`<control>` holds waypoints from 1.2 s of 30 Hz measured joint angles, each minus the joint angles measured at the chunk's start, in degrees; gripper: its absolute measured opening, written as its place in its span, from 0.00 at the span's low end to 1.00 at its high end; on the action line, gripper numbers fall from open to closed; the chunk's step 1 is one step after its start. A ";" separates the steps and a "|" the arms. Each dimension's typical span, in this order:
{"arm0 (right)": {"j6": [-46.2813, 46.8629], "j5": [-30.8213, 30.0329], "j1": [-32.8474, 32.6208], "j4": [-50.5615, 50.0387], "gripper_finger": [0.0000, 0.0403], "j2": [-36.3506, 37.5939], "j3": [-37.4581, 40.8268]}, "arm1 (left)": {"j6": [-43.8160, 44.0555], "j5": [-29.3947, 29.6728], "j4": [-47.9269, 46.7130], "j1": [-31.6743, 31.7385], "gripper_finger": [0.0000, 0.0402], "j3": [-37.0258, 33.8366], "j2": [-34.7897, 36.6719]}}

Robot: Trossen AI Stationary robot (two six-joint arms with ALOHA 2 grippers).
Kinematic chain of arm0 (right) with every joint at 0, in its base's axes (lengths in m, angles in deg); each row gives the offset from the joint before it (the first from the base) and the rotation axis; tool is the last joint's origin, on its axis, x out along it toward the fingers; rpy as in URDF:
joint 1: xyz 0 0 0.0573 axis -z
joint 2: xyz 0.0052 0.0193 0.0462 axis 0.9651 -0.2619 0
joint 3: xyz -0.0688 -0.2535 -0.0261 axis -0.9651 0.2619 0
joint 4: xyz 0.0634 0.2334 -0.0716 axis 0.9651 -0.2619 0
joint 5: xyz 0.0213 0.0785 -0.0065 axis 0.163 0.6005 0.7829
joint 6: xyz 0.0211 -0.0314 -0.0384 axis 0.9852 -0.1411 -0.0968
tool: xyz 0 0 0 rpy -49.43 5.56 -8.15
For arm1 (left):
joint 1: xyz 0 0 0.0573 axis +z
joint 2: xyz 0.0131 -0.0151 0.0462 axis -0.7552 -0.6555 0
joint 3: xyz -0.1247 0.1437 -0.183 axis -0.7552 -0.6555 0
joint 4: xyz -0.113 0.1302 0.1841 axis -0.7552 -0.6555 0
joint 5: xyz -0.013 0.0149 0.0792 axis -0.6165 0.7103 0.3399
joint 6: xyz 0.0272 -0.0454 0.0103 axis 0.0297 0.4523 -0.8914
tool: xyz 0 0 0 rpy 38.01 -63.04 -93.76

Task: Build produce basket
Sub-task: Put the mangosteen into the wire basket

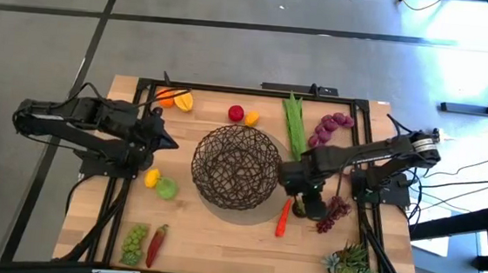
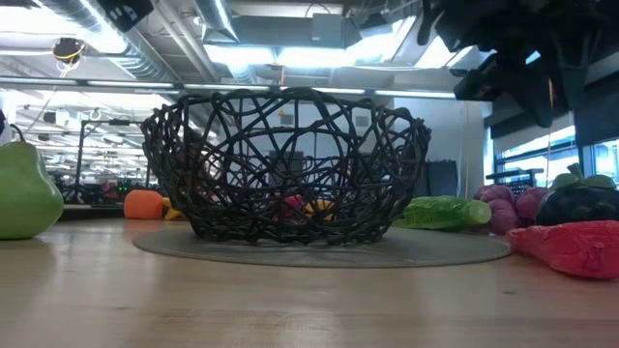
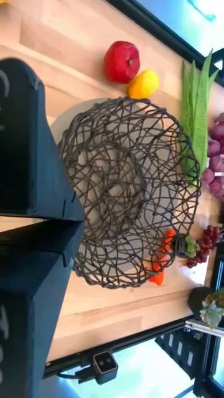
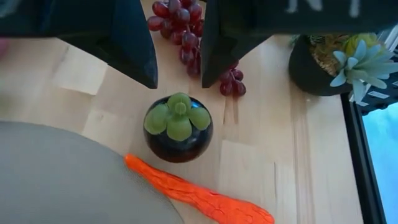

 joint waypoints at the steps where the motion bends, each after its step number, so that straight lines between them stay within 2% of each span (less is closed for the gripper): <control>1: -0.03 0.06 -0.19 0.29 0.29 -0.22 0.00 | 0.02 -0.01 -0.01 0.00 0.00 0.00 -0.05; 14: 0.21 2.04 -0.84 2.73 0.29 -4.24 0.02 | -1.68 -0.34 -0.10 0.00 0.00 0.00 -0.03; 23: 0.26 2.05 -0.84 2.53 0.29 -7.78 0.02 | -6.05 -0.45 -0.08 0.00 0.00 0.00 -0.03; 36: 2.40 2.30 -0.84 1.08 0.29 -7.84 1.72 | -6.01 -0.43 0.01 0.00 0.00 0.00 -0.03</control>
